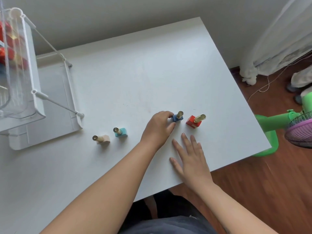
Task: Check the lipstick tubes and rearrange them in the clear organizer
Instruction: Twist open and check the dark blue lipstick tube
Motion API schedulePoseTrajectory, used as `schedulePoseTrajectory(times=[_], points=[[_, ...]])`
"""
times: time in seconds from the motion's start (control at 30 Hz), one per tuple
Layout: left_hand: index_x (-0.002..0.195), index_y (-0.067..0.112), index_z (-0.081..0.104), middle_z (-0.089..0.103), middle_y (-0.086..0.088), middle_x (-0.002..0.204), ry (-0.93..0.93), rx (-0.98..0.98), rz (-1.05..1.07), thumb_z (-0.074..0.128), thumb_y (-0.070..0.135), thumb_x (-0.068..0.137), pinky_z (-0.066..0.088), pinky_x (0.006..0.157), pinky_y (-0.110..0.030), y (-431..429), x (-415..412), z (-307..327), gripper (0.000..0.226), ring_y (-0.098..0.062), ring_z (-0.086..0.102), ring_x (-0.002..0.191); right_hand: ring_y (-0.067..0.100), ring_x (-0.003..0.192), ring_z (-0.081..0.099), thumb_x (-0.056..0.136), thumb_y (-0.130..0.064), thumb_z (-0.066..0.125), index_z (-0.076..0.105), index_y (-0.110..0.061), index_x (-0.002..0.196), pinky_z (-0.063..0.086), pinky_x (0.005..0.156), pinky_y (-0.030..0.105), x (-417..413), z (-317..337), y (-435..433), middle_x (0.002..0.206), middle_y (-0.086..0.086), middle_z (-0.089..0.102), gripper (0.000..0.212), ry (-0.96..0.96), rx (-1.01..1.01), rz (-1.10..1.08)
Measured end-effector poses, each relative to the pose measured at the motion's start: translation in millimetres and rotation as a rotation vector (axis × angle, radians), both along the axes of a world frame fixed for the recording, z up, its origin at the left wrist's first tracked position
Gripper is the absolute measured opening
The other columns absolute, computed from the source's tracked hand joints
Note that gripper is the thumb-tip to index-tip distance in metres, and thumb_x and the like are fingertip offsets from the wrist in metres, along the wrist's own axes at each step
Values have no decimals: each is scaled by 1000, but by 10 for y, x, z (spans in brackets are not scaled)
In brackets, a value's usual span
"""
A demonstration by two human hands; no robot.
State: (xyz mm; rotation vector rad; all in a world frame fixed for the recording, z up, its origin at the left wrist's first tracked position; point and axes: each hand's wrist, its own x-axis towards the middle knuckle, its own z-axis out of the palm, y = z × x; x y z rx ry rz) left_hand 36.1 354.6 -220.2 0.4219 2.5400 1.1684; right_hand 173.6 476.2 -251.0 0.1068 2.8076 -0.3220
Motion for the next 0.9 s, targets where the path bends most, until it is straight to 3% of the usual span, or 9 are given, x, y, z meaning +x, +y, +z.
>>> schedulePoseTrajectory(times=[0.27, 0.37, 0.47, 0.53, 0.63, 0.77, 0.9], points=[[105, 16, 68, 69, 6, 103, 29, 149, 119, 66, 18, 87, 50, 89, -32, -292, 10, 287, 17, -12, 61, 99, 25, 150, -6, 96, -53, 34, 20, -34, 150, -9, 116, 37, -18, 49, -23, 163, 0, 4, 59, 7, -52, -19], [100, 16, 68, 70, 9, 97, 58, 254, 183, 68, 16, 85, 51, 88, -23, -426, -7, 565, 15, -5, 64, 94, 22, 150, 4, 96, -45, 43, 31, -29, 147, 5, 119, 35, -73, 166, -105, 162, 2, 13, 55, 2, -134, -73], [99, 19, 69, 69, 12, 95, 135, 311, 220, 69, 15, 82, 51, 85, -17, -590, -29, 829, 17, -3, 64, 93, 13, 139, 36, 95, -34, 53, 51, -24, 133, 29, 112, 27, -278, 434, -279, 146, -3, 44, 39, 74, -412, -187], [100, 17, 69, 69, 10, 95, 187, 322, 243, 69, 12, 81, 51, 84, -16, -728, -41, 962, 19, -4, 65, 92, 0, 116, 54, 94, -29, 55, 61, -25, 118, 44, 101, 23, -535, 722, -413, 121, -11, 61, 25, 161, -623, -276], [99, 17, 70, 70, 8, 95, 207, 319, 290, 70, 12, 81, 52, 84, -16, -951, -29, 1097, 20, -3, 66, 91, -8, 95, 61, 94, -29, 55, 65, -31, 102, 49, 80, 11, -969, 1255, -605, 98, -17, 67, 13, 338, -827, -329], [100, 19, 71, 71, 8, 94, 179, 343, 375, 70, 15, 80, 53, 84, -18, -1229, 53, 1196, 21, -5, 67, 91, 7, 99, 66, 92, -41, 49, 64, -36, 103, 53, 87, 32, -1317, 1851, -826, 101, -11, 70, 19, 398, -1074, -291], [100, 21, 71, 68, 7, 95, 172, 375, 425, 69, 15, 79, 51, 83, -14, -1413, 180, 1277, 22, -4, 66, 90, 6, 105, 65, 92, -39, 59, 61, -39, 117, 50, 94, 31, -1433, 2105, -979, 112, -8, 70, 26, 238, -1187, -105]])
